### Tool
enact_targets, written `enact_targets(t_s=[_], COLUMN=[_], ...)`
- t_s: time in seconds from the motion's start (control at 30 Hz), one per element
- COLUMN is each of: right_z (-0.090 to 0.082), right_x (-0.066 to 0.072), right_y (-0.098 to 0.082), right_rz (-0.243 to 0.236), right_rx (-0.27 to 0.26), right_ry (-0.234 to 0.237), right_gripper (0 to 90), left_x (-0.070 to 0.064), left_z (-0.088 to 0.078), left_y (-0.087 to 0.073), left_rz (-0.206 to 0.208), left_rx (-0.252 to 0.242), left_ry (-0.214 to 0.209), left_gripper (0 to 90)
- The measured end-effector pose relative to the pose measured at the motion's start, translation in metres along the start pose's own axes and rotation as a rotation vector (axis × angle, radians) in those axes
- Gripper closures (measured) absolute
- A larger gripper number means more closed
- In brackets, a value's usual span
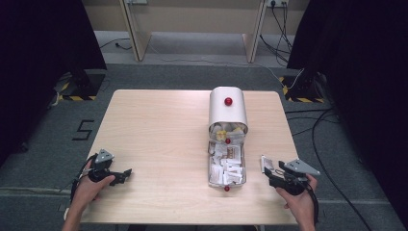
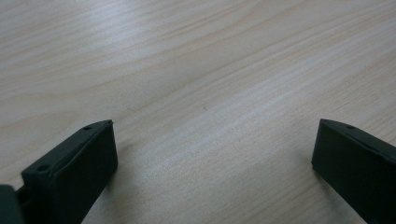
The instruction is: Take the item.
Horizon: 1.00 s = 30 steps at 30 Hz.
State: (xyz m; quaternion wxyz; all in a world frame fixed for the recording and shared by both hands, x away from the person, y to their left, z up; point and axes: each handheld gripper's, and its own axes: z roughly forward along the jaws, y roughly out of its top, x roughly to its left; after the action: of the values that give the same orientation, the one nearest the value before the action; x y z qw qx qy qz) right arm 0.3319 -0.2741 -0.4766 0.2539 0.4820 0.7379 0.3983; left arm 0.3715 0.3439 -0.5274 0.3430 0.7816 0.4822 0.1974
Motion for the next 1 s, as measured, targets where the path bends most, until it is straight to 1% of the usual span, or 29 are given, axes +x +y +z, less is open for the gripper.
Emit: enact_targets(t_s=[0.17, 0.37, 0.5, 0.53, 0.63, 0.8, 0.93, 1.0], right_z=[-0.002, -0.003, -0.005, -0.008, -0.010, -0.013, -0.016, -0.015], right_x=[0.004, 0.009, 0.009, 0.009, 0.008, 0.009, 0.011, 0.012], right_y=[-0.001, -0.009, -0.012, -0.014, -0.016, -0.021, -0.026, -0.029], right_rz=[-0.002, 0.003, -0.001, -0.002, 0.011, 0.010, 0.018, 0.022], right_rx=[0.001, 0.019, 0.023, 0.023, 0.030, 0.034, 0.029, 0.036], right_ry=[0.004, 0.006, 0.006, 0.004, 0.004, 0.007, 0.010, 0.017], right_gripper=[34.3, 33.1, 32.3, 31.6, 29.9, 28.2, 26.0, 25.6], left_x=[0.000, 0.000, 0.000, 0.000, 0.000, 0.000, 0.000, 0.000], left_z=[0.000, 0.000, 0.000, 0.000, 0.000, 0.000, 0.000, 0.000], left_y=[0.000, 0.000, 0.000, 0.000, 0.000, 0.000, 0.000, 0.000], left_rz=[0.001, 0.001, 0.000, 0.000, 0.000, 0.001, 0.000, 0.001], left_rx=[0.000, 0.000, 0.000, 0.000, 0.000, 0.000, 0.000, 0.000], left_ry=[0.000, 0.000, 0.000, 0.000, 0.000, 0.001, 0.000, 0.000], left_gripper=[0.0, 0.0, 0.0, 0.0, 0.0, 0.0, 0.0, 0.0])
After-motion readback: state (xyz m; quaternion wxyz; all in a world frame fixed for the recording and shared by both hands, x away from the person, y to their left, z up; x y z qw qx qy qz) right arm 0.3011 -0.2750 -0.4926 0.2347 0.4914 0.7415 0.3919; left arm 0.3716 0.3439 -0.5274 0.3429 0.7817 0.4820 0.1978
